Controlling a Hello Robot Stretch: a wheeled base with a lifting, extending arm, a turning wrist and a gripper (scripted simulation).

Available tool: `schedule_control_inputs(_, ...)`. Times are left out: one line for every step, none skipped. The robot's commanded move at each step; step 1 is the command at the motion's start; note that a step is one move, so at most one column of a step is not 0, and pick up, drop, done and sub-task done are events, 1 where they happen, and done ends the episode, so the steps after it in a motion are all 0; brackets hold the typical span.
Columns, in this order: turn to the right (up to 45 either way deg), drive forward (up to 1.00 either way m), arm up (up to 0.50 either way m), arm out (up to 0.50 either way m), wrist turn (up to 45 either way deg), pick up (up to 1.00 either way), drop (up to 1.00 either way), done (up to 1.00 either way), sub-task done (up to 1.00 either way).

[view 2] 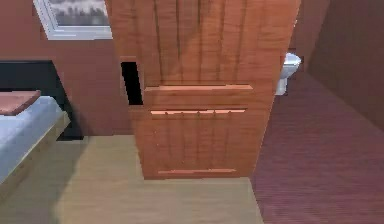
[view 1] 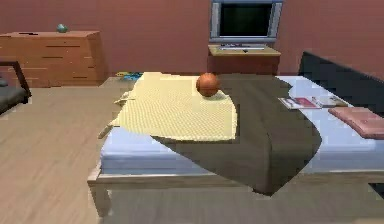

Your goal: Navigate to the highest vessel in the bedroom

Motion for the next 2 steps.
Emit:
schedule_control_inputs(-21.0, 0.00, 0.00, 0.00, 0.0, 0.00, 0.00, 0.00, 0.00)
schedule_control_inputs(0.0, 0.10, 0.00, 0.00, 0.0, 0.00, 0.00, 0.00, 0.00)
